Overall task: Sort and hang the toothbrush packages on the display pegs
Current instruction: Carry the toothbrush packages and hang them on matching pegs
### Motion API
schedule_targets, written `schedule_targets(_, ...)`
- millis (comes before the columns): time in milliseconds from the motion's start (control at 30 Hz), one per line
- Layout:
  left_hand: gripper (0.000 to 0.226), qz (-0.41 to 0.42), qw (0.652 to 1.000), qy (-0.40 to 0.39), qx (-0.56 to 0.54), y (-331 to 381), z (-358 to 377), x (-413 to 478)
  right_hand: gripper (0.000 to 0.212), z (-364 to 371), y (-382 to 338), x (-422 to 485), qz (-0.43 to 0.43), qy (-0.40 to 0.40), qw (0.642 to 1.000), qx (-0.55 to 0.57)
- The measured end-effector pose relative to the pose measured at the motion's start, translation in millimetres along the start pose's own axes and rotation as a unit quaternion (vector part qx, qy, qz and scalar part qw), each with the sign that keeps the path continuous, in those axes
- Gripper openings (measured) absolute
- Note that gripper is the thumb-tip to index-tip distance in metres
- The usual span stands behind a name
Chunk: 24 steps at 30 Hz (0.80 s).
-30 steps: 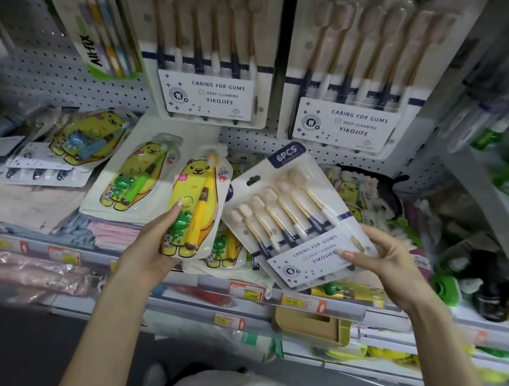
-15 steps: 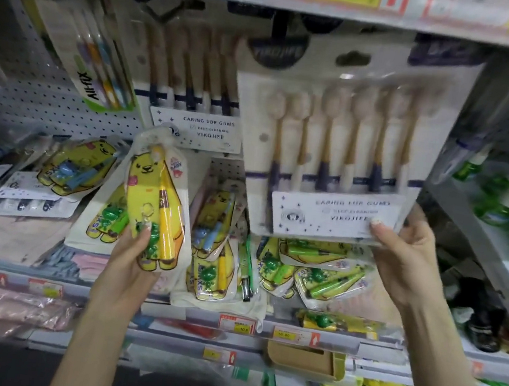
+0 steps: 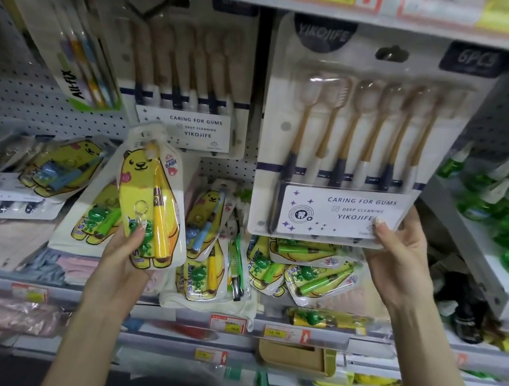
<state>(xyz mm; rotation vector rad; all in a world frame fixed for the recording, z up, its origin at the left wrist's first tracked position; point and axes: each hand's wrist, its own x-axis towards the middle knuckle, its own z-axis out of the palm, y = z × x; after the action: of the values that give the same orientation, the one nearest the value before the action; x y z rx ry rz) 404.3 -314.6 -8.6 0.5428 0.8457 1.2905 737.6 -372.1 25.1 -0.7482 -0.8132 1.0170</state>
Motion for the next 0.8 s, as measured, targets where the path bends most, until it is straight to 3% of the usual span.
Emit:
schedule_targets(133, 0.033, 0.002, 1.0, -0.004, 0.021, -1.1, 2.9, -0.2, 0.054, -4.3, 0.4, 0.5, 0.009, 0.036, 0.999, -0.002)
schedule_targets(300, 0.03, 0.006, 0.999, -0.017, 0.051, 0.2, 6.3, -0.8, 0.038, 7.6, -3.0, 10.2, 0.006, 0.068, 0.997, -0.044)
schedule_targets(433, 0.029, 0.018, 0.998, -0.003, 0.058, 2.3, 10.5, 0.0, 0.055, 19.0, 1.6, 31.8, 0.019, 0.115, 0.991, -0.064)
schedule_targets(600, 0.044, 0.033, 0.998, -0.012, 0.05, 4.5, 12.6, -1.6, 0.063, 15.3, 18.2, 51.0, 0.058, 0.14, 0.985, -0.083)
schedule_targets(667, 0.051, 0.03, 0.997, -0.017, 0.064, 4.1, 14.4, -4.5, 0.056, 9.3, 27.3, 53.3, 0.064, 0.161, 0.983, -0.068)
schedule_targets(733, 0.056, 0.032, 0.996, -0.017, 0.079, 2.2, 16.5, -6.9, 0.04, 4.0, 39.6, 50.4, 0.096, 0.193, 0.975, -0.056)
schedule_targets(800, 0.041, 0.033, 0.997, -0.003, 0.069, 0.9, 17.3, -7.1, 0.043, 2.3, 55.8, 41.8, 0.174, 0.222, 0.957, -0.064)
